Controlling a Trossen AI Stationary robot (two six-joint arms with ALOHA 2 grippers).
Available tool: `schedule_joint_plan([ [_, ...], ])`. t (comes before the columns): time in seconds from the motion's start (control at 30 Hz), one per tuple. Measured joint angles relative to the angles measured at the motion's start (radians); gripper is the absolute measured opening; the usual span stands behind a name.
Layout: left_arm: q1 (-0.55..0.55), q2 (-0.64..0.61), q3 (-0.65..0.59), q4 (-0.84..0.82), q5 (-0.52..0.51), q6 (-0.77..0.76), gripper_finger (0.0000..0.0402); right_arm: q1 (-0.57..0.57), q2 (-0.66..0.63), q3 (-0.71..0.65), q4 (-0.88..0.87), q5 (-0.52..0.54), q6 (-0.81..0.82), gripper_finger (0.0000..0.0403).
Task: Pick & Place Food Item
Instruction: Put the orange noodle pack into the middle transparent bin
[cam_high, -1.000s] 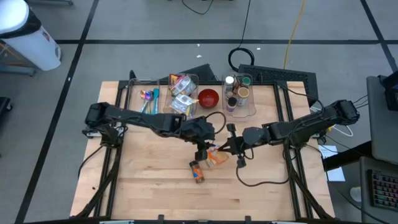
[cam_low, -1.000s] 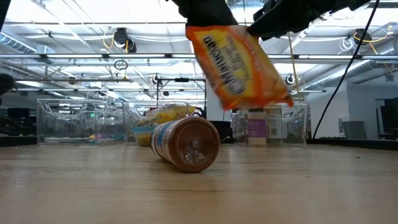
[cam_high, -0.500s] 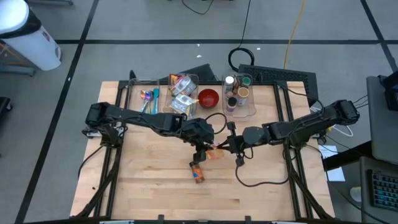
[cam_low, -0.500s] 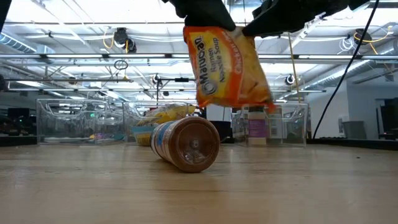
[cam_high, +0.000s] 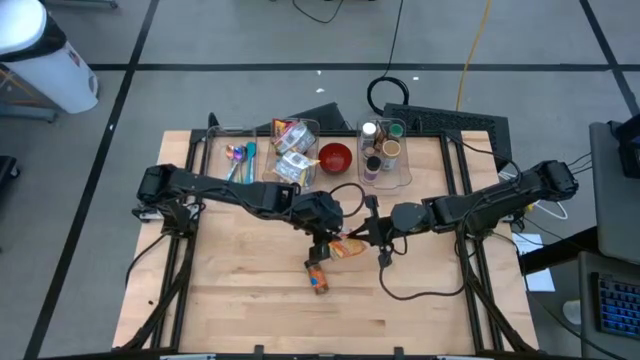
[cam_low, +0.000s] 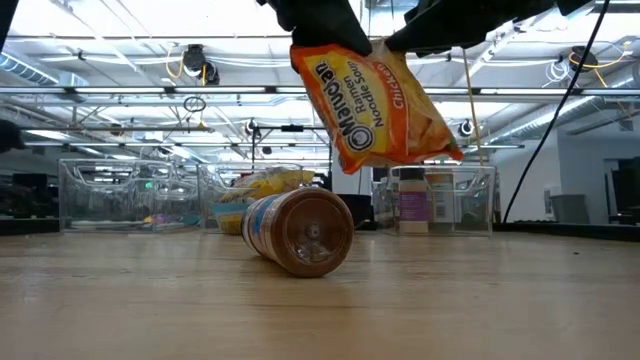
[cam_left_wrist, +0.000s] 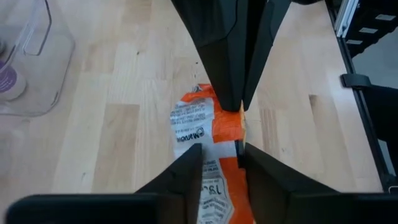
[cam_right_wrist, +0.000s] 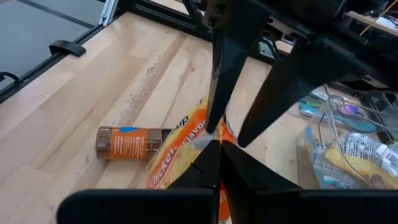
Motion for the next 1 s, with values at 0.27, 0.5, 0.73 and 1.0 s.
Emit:
schedule_joint_plan([
  [0.27,0.002,0.000,0.000,-0.003,-0.003,0.030,0.0008,0.000,0.000,0.000,0.000,0.000,0.002,0.0000],
  [0.5,0.002,-0.002,0.000,-0.006,0.008,0.115,0.0005,0.000,0.000,0.000,0.003,-0.001,0.018,0.0002],
  [0.73,0.016,-0.033,-0.002,-0.053,0.009,0.186,0.0003,0.000,-0.028,0.001,0.007,-0.001,0.017,0.0062],
  [1.0,0.096,-0.204,-0.002,-0.220,-0.132,0.261,0.0002,-0.003,-0.188,0.001,0.006,0.000,-0.029,0.0161],
])
